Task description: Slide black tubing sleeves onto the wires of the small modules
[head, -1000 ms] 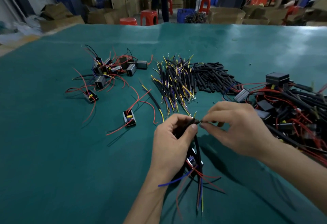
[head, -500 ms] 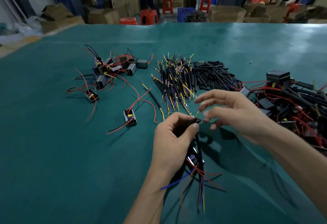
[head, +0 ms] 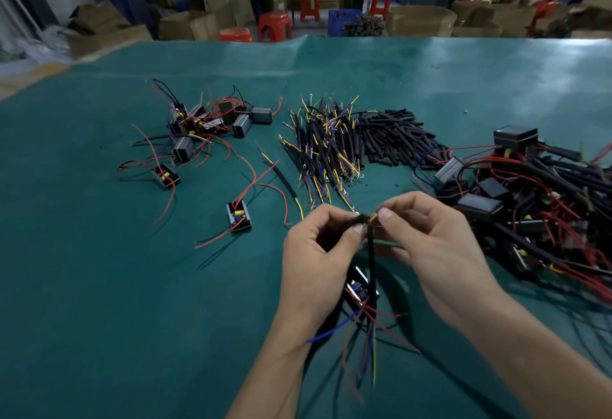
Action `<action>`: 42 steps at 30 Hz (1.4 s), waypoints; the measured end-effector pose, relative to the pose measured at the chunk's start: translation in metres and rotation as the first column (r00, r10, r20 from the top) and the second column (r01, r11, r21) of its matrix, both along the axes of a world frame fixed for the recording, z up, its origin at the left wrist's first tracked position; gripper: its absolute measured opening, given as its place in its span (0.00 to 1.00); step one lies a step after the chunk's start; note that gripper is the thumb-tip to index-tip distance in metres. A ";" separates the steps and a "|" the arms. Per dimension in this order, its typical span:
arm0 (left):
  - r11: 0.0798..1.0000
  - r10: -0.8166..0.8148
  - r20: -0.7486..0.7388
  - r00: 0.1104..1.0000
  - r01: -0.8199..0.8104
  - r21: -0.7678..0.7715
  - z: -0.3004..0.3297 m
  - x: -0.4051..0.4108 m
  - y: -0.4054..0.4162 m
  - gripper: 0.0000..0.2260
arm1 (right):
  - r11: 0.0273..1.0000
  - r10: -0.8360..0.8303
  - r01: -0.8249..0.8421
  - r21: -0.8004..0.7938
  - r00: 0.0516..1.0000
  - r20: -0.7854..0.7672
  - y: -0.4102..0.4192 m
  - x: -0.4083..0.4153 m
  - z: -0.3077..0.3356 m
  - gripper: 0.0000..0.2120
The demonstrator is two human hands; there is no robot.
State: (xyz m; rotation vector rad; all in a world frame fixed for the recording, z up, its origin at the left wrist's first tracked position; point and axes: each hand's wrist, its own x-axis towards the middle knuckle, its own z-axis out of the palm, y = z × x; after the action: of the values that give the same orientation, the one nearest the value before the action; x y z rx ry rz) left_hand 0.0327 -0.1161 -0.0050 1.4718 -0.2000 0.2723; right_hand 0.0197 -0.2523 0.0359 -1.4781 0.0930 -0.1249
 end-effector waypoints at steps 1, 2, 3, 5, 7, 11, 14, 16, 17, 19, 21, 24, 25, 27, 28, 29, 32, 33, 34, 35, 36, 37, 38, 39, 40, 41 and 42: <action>1.000 -0.003 -0.005 1.000 0.003 0.002 0.000 -0.001 -0.001 0.03 | 0.999 -0.020 0.021 0.037 0.999 -0.031 0.003 -0.003 0.001 0.07; 1.000 -0.011 -0.015 1.000 0.011 -0.006 0.000 -0.002 -0.002 0.03 | 0.996 -0.033 0.037 0.078 0.998 -0.061 0.006 -0.005 0.001 0.06; 1.000 -0.014 -0.024 1.000 0.014 -0.009 0.000 -0.003 -0.002 0.04 | 0.993 -0.036 0.046 0.109 0.995 -0.090 0.008 -0.007 0.003 0.06; 0.999 0.016 -0.012 1.000 -0.016 0.029 0.000 -0.003 -0.002 0.05 | 0.991 -0.026 0.044 0.129 0.990 -0.137 0.011 -0.008 0.005 0.05; 0.995 0.050 0.015 0.999 -0.051 0.081 0.000 -0.004 -0.002 0.06 | 0.995 -0.003 0.018 0.098 0.988 -0.153 0.009 -0.007 0.007 0.05; 0.976 0.071 0.068 0.995 -0.083 0.199 0.003 -0.007 -0.004 0.08 | 0.982 0.116 -0.131 -0.135 0.986 -0.116 -0.015 0.000 0.013 0.07; 0.933 0.054 0.165 0.985 -0.108 0.344 0.007 -0.010 -0.008 0.06 | 0.925 0.222 -0.246 -0.289 0.968 -0.114 -0.038 0.008 0.023 0.07; 0.904 0.024 0.224 0.974 -0.117 0.412 0.009 -0.012 -0.008 0.04 | 0.880 0.269 -0.294 -0.372 0.956 -0.119 -0.047 0.011 0.028 0.05; 0.896 0.014 0.238 0.971 -0.118 0.428 0.010 -0.013 -0.008 0.04 | 0.868 0.290 -0.311 -0.387 0.950 -0.113 -0.049 0.012 0.029 0.04; 0.896 -0.005 0.233 0.972 -0.099 0.432 0.012 -0.013 -0.007 0.05 | 0.851 0.324 -0.330 -0.408 0.942 -0.085 -0.053 0.012 0.030 0.01; 0.906 -0.022 0.207 0.978 -0.068 0.418 0.014 -0.014 -0.005 0.06 | 0.837 0.349 -0.335 -0.432 0.936 -0.049 -0.057 0.011 0.028 0.03; 0.917 -0.055 0.126 0.991 0.001 0.398 0.015 -0.013 -0.004 0.06 | 0.839 0.352 -0.311 -0.446 0.936 0.009 -0.060 0.010 0.023 0.04; 0.919 -0.067 0.100 0.993 0.023 0.394 0.015 -0.013 -0.003 0.06 | 0.838 0.353 -0.307 -0.452 0.935 0.020 -0.060 0.010 0.021 0.05; 0.910 -0.091 0.061 0.994 0.057 0.411 0.018 -0.012 -0.004 0.05 | 0.823 0.352 -0.296 -0.485 0.935 0.028 -0.061 0.010 0.019 0.06; 0.903 -0.105 0.038 0.994 0.079 0.423 0.020 -0.011 -0.003 0.05 | 0.813 0.349 -0.287 -0.507 0.937 0.029 -0.062 0.010 0.018 0.06; 0.896 -0.123 0.004 0.992 0.109 0.430 0.022 -0.009 -0.003 0.04 | 0.803 0.346 -0.279 -0.527 0.938 0.031 -0.063 0.010 0.016 0.06; 0.892 -0.205 -0.111 0.973 0.232 0.389 0.028 -0.002 -0.002 0.03 | 0.793 0.329 -0.252 -0.555 0.943 0.042 -0.065 0.010 0.015 0.06; 0.891 -0.222 -0.133 0.966 0.256 0.376 0.030 0.000 -0.002 0.04 | 0.795 0.322 -0.241 -0.557 0.946 0.050 -0.066 0.010 0.014 0.07; 0.889 -0.231 -0.144 0.962 0.269 0.370 0.032 0.002 -0.002 0.05 | 0.797 0.312 -0.228 -0.559 0.948 0.057 -0.066 0.010 0.014 0.07; 0.890 -0.238 -0.151 0.960 0.277 0.362 0.034 0.003 -0.004 0.05 | 0.803 0.299 -0.214 -0.557 0.952 0.065 -0.067 0.010 0.014 0.08; 0.894 -0.242 -0.156 0.958 0.282 0.348 0.035 0.004 -0.006 0.05 | 0.813 0.285 -0.203 -0.546 0.956 0.070 -0.068 0.010 0.014 0.08; 0.902 -0.243 -0.163 0.956 0.285 0.325 0.036 0.005 -0.008 0.06 | 0.827 0.273 -0.196 -0.527 0.959 0.073 -0.069 0.010 0.015 0.08; 0.909 -0.243 -0.171 0.955 0.286 0.304 0.036 0.005 -0.011 0.06 | 0.842 0.263 -0.192 -0.505 0.962 0.073 -0.070 0.009 0.015 0.08; 0.913 -0.243 -0.178 0.953 0.287 0.291 0.036 0.006 -0.013 0.06 | 0.853 0.255 -0.189 -0.486 0.964 0.073 -0.072 0.010 0.015 0.08; 0.912 -0.245 -0.183 0.952 0.290 0.289 0.035 0.006 -0.016 0.06 | 0.860 0.248 -0.188 -0.475 0.966 0.067 -0.073 0.009 0.015 0.08; 0.910 -0.246 -0.184 0.952 0.292 0.295 0.034 0.006 -0.018 0.06 | 0.859 0.242 -0.185 -0.477 0.968 0.060 -0.074 0.009 0.014 0.09; 0.907 -0.247 -0.180 0.952 0.293 0.304 0.033 0.005 -0.020 0.06 | 0.854 0.239 -0.185 -0.486 0.970 0.050 -0.074 0.009 0.013 0.09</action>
State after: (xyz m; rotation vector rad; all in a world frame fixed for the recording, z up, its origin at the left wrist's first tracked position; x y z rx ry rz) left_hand 0.0381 -0.1364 0.0282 1.7628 -0.3477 -0.0958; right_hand 0.0285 -0.3263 0.0491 -1.9635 -0.2073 -0.0486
